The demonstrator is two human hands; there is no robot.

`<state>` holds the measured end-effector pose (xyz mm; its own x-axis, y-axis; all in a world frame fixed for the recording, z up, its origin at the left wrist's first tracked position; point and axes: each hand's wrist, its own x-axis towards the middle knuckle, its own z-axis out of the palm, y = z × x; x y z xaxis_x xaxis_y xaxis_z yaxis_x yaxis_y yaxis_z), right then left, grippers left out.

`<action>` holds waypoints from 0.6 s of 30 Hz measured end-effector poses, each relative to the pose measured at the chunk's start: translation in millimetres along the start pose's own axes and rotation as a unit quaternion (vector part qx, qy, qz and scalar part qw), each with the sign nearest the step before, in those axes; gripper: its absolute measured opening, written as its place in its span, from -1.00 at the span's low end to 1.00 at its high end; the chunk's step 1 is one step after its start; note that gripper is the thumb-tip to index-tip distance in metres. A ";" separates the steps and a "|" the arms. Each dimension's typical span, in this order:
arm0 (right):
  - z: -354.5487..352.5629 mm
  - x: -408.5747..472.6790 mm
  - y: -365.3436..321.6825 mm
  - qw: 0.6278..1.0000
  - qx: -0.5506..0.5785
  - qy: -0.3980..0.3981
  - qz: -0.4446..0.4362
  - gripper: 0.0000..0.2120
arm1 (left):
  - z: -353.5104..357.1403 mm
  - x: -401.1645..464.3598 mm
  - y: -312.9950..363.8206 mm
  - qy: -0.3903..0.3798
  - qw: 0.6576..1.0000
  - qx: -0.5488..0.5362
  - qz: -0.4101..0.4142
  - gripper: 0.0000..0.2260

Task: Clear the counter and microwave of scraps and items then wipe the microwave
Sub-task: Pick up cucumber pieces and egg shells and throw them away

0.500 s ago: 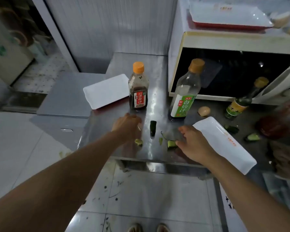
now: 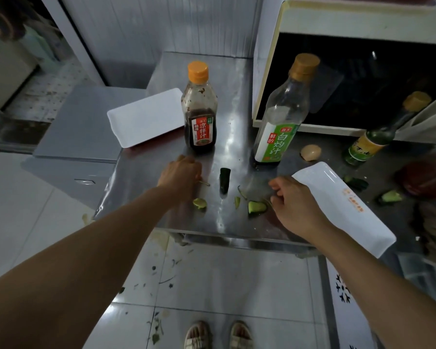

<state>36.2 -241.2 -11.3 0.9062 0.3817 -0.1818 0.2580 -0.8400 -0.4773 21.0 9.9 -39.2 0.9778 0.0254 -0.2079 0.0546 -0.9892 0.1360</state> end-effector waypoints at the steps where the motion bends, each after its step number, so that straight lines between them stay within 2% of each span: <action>1: 0.5 -0.6 1.2 1.000 0.001 0.002 0.001 -0.71 | -1.7 -1.1 0.9 -0.002 1.000 0.005 0.004 -0.86; 3: 0.8 -2.2 2.7 1.000 -0.001 0.004 0.004 -0.71 | -5.2 -4.3 4.7 0.018 1.000 -0.002 0.015 -0.88; 6: -0.2 -5.0 3.5 1.000 0.000 0.007 0.012 -0.71 | -12.3 -11.7 17.0 0.075 0.994 -0.083 0.022 -0.91; 8: -1.6 -7.0 3.5 1.000 0.003 0.011 0.017 -0.71 | -16.3 -14.4 29.7 0.078 0.988 -0.127 0.045 -0.91; 13: -5.6 -11.6 4.3 1.000 0.002 0.019 0.019 -0.72 | -14.9 -9.2 62.6 0.015 0.984 -0.154 0.093 -0.79; 18: -6.8 -18.2 11.7 0.999 -0.012 0.019 0.024 -0.73 | 2.5 -4.9 75.6 -0.055 0.986 -0.068 0.145 -0.75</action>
<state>25.0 -260.6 -7.7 0.9298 0.3261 -0.1704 0.2214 -0.8658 -0.4488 19.8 -65.4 -30.3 0.9289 -0.2795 -0.2429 -0.1910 -0.9236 0.3324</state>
